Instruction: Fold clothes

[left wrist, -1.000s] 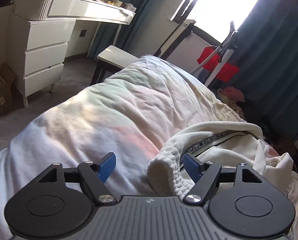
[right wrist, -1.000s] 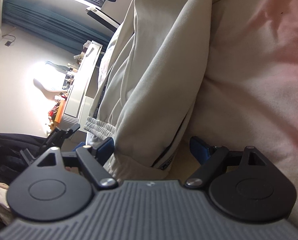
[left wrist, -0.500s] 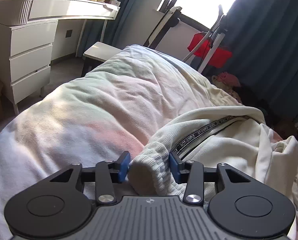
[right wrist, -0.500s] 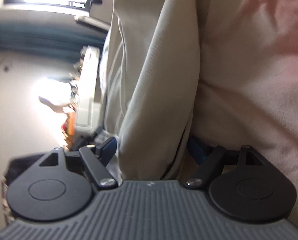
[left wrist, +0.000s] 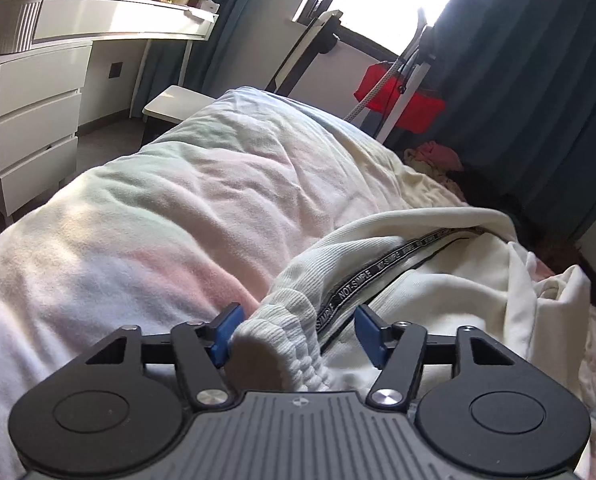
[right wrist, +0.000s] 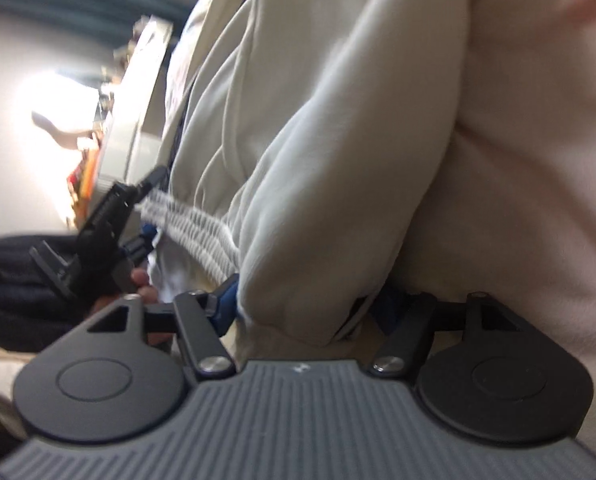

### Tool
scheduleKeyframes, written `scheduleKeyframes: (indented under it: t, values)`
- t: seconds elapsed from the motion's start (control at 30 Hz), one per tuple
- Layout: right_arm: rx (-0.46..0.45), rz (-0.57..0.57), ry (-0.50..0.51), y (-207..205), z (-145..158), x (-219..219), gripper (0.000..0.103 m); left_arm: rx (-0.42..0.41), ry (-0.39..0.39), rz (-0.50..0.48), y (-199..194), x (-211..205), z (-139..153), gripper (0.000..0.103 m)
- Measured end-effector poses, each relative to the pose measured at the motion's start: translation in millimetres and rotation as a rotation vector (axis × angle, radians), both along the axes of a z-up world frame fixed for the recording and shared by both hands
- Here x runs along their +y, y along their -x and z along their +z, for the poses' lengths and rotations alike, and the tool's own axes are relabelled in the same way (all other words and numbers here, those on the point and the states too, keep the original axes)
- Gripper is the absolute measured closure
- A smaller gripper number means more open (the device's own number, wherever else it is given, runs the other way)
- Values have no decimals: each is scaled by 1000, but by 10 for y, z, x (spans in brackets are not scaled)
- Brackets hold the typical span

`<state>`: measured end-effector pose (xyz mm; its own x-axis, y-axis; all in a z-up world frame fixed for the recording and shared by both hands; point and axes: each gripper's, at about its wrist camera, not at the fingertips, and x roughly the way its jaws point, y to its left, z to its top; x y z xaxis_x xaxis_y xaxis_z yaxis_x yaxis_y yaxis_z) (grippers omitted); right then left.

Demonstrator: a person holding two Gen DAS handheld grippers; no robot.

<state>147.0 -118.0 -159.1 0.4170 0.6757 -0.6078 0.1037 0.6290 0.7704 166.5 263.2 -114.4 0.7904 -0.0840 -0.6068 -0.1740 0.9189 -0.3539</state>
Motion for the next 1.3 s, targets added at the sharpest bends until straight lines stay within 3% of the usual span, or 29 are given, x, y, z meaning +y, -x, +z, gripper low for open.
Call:
scheduleKeyframes:
  t: [0.07, 0.17, 0.27, 0.37, 0.53, 0.67, 0.8, 0.97, 1.1, 1.2, 1.23, 1.27, 1.3]
  values:
    - [-41, -52, 2, 117, -17, 51, 56, 9, -23, -19, -58, 8, 18, 68]
    - [-74, -107, -38, 239, 56, 154, 69, 3, -46, -40, -137, 36, 124, 83]
    - [-133, -124, -69, 321, 196, 358, 73, -23, -83, -54, -318, 131, 393, 86]
    - [-164, -152, -154, 259, 269, 646, 76, -19, -162, -40, -759, 339, 811, 86]
    - [-247, -121, -250, -231, 369, 1430, 76, -16, -310, -2, -1519, 658, 1392, 86]
    - [-263, -81, -294, -832, 348, 2171, 76, 28, -410, 67, -2286, 917, 1341, 86]
    - [-231, -32, -280, -1405, 167, 2703, 76, 113, -411, 52, -2935, 1142, 865, 85]
    - [-166, 4, -315, -1760, -52, 2943, 75, 176, -411, 18, -3306, 1221, 340, 79]
    - [-135, 54, -289, -1838, 40, 2963, 72, 166, -396, 60, -3267, 1251, 387, 64]
    - [-119, 109, -239, -1829, 156, 2998, 52, 140, -391, 84, -3014, 1237, 569, 43]
    - [-115, 127, -225, -1811, 196, 3004, 40, 124, -397, 92, -2904, 1205, 660, 31]
    - [-123, 142, -218, -1749, 248, 2985, 24, 104, -398, 98, -2761, 1161, 766, 26]
    - [-141, 154, -208, -1692, 322, 2940, 19, 86, -391, 98, -2625, 1120, 864, 24]
